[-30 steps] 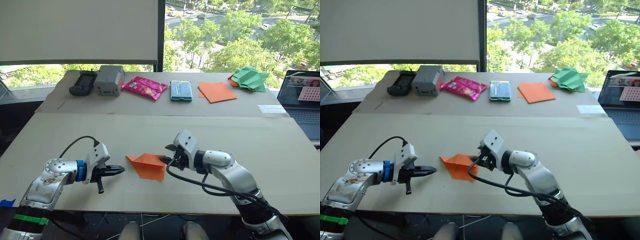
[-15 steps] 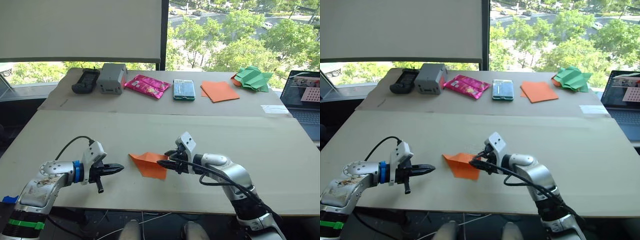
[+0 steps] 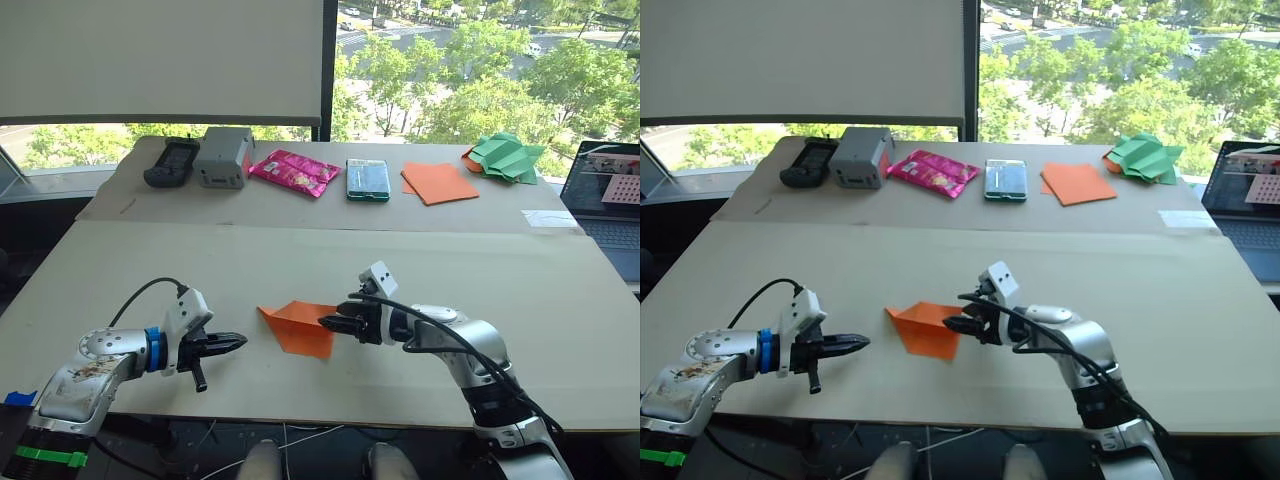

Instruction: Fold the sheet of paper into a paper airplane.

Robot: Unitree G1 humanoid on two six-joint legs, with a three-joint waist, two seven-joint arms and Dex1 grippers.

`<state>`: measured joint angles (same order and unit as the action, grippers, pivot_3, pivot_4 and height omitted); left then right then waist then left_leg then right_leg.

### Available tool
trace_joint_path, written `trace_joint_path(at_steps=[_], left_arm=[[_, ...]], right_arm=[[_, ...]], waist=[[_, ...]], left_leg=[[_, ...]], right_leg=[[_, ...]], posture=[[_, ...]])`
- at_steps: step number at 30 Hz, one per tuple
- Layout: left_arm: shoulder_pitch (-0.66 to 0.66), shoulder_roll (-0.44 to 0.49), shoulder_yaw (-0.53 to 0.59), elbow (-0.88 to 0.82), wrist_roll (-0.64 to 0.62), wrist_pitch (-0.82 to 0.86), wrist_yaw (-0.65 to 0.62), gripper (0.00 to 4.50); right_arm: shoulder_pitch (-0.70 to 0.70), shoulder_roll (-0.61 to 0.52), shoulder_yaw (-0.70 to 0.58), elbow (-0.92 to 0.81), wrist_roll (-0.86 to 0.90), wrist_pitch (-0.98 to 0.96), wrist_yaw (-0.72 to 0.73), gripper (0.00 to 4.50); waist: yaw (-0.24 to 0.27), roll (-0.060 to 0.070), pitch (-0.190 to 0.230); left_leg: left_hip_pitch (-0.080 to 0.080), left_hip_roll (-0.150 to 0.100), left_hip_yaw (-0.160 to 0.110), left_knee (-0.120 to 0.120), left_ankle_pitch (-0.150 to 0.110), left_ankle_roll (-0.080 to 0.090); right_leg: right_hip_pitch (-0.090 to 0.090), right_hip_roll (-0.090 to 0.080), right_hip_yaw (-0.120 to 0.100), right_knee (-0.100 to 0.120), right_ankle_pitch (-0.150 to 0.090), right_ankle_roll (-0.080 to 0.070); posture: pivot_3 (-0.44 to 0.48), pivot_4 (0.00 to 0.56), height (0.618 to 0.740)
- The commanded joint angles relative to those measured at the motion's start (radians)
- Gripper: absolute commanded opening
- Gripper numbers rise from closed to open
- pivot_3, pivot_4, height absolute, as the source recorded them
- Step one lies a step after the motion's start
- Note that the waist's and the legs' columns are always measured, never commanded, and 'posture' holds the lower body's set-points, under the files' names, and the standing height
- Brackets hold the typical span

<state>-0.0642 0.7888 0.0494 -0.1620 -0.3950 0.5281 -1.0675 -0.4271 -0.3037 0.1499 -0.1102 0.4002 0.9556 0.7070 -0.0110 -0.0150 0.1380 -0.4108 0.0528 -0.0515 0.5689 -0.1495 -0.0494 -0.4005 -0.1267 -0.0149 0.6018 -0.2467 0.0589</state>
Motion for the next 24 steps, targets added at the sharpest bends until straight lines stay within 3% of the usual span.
trace_joint_path(at_steps=[1,10,11,13,18,24], left_arm=[[0.001,-0.007,0.010,-0.044,-0.014,-0.006,0.016,0.00],[-0.007,-0.006,0.009,-0.061,-0.023,0.013,0.030,0.00],[-0.008,-0.005,0.010,-0.063,-0.024,0.016,0.031,0.00],[-0.011,-0.002,0.012,-0.066,-0.026,0.021,0.031,0.00],[-0.023,0.003,0.017,-0.056,-0.025,0.023,0.028,0.00],[-0.045,-0.007,0.018,-0.040,-0.025,0.025,0.037,0.00]], right_arm=[[-0.014,0.005,-0.026,-0.018,0.036,0.028,-0.011,2.91],[-0.026,0.035,-0.043,0.010,0.073,0.044,-0.039,2.91],[-0.028,0.036,-0.042,0.015,0.073,0.041,-0.041,2.37],[-0.028,0.038,-0.038,0.018,0.072,0.034,-0.043,1.87],[-0.027,0.045,-0.034,0.021,0.069,0.028,-0.046,0.13],[-0.028,0.018,-0.009,-0.046,0.034,-0.051,-0.035,0.02]], waist=[[0.000,0.000,0.000],[0.000,0.000,0.000],[0.000,0.000,0.000],[-0.001,0.000,0.000],[-0.001,0.000,0.000],[-0.001,0.000,0.000]], left_leg=[[0.000,0.000,0.000,0.000,0.000,0.000],[0.001,0.000,0.000,0.001,0.000,0.000],[0.000,0.000,0.000,0.001,0.000,0.000],[0.000,0.000,0.000,0.001,0.000,0.000],[0.001,0.000,0.000,0.001,0.000,0.000],[0.001,0.000,0.000,0.001,0.000,0.000]], right_leg=[[0.000,0.000,0.000,0.000,0.000,0.000],[0.000,0.000,0.000,0.004,0.000,0.000],[0.000,0.000,0.000,0.004,0.000,0.000],[0.000,0.000,0.000,0.005,0.000,0.000],[0.000,0.000,0.000,0.007,0.000,0.000],[0.000,0.000,0.000,0.007,0.000,0.000]], posture=[[0.000,0.150,0.702],[0.000,0.150,0.702],[0.000,0.150,0.702],[0.000,0.150,0.702],[0.000,0.150,0.702],[0.000,0.150,0.702]])
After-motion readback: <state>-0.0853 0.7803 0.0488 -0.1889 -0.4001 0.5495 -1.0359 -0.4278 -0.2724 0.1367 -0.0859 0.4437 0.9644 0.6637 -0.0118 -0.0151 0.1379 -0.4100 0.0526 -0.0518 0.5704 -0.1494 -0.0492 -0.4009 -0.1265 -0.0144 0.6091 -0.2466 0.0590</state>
